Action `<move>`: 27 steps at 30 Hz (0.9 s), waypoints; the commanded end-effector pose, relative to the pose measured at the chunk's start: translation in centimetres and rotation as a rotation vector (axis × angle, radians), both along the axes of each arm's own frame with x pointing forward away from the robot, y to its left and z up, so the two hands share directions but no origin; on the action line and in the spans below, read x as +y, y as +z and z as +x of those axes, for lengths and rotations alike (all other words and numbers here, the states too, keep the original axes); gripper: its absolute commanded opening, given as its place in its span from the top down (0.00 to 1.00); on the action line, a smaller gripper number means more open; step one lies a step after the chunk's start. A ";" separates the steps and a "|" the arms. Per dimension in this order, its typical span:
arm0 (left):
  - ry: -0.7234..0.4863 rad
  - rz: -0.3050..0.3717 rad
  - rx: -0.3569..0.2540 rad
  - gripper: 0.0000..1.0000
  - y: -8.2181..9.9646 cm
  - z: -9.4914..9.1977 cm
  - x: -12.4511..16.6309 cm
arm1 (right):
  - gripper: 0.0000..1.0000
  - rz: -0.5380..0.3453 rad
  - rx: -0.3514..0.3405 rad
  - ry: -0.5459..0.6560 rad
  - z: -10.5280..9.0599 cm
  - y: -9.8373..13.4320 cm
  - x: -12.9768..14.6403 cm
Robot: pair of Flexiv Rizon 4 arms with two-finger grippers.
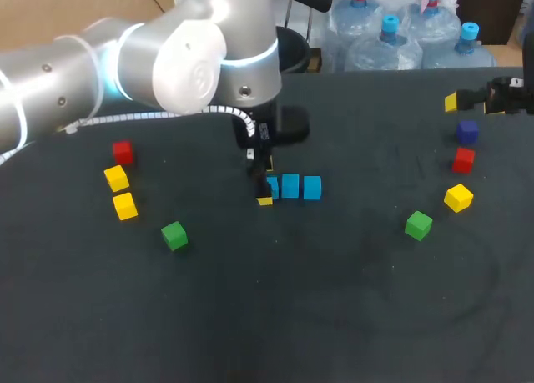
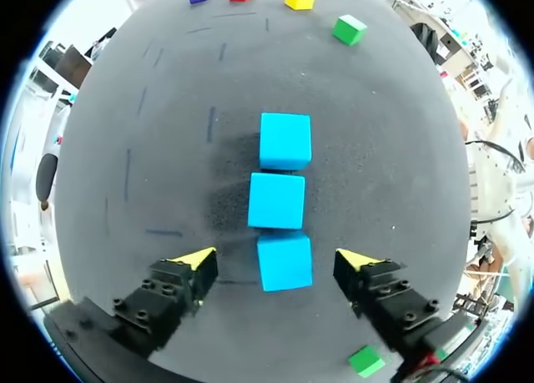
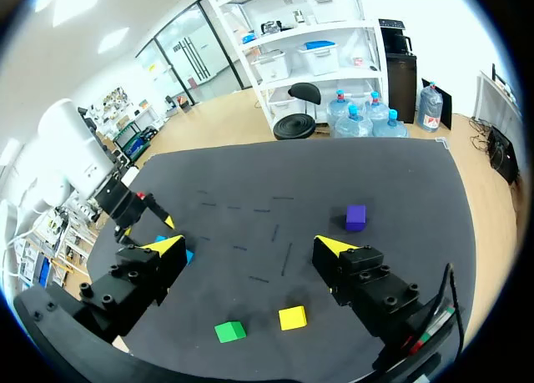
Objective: Place the blue cubes, place green cubes on the blue cubes, place the yellow cubes on the green cubes, then place the red cubes on the yellow cubes, and place purple cube on the red cubes.
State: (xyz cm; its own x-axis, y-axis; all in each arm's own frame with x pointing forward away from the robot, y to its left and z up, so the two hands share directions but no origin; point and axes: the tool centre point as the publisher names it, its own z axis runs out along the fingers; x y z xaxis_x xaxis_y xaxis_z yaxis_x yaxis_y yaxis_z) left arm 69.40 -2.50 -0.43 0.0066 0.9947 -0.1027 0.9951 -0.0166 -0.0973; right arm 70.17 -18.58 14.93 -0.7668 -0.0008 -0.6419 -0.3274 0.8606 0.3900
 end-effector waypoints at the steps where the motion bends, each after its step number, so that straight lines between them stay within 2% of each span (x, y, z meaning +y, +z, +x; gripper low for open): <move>1: 0.001 -0.003 0.001 0.25 -0.1 0.1 0.2 | 0.00 -0.002 0.000 -0.001 -0.1 0.0 0.0; 2: 0.002 -0.004 0.001 0.39 -0.1 0.1 0.2 | 0.00 -0.002 0.000 -0.001 -0.1 0.0 0.0; 3: 0.002 -0.005 0.001 0.47 -0.1 0.1 0.2 | 0.00 -0.002 0.000 -0.001 -0.1 0.0 0.0; 4: 0.003 -0.006 0.001 0.51 -0.1 0.1 0.3 | 0.00 -0.002 0.000 -0.001 -0.1 0.0 0.0; 18: -0.021 -0.004 0.001 0.58 0.0 0.3 0.2 | 0.00 -0.002 0.000 -0.001 -0.1 0.0 0.0; 26: -0.040 -0.006 0.011 0.65 -0.2 0.3 0.1 | 0.00 -0.002 0.000 -0.001 -0.1 0.0 0.0; 27: -0.041 -0.006 0.012 0.68 -0.2 0.3 0.1 | 0.00 -0.002 0.000 -0.001 -0.1 0.0 0.0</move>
State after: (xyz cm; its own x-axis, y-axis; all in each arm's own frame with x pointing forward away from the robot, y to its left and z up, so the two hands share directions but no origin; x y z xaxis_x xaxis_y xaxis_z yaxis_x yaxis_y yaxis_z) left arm 69.34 -2.39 -0.62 0.0430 0.9929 -0.1109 0.9934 -0.0543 -0.1010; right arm 70.17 -18.58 14.93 -0.7668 -0.0008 -0.6419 -0.3274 0.8606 0.3900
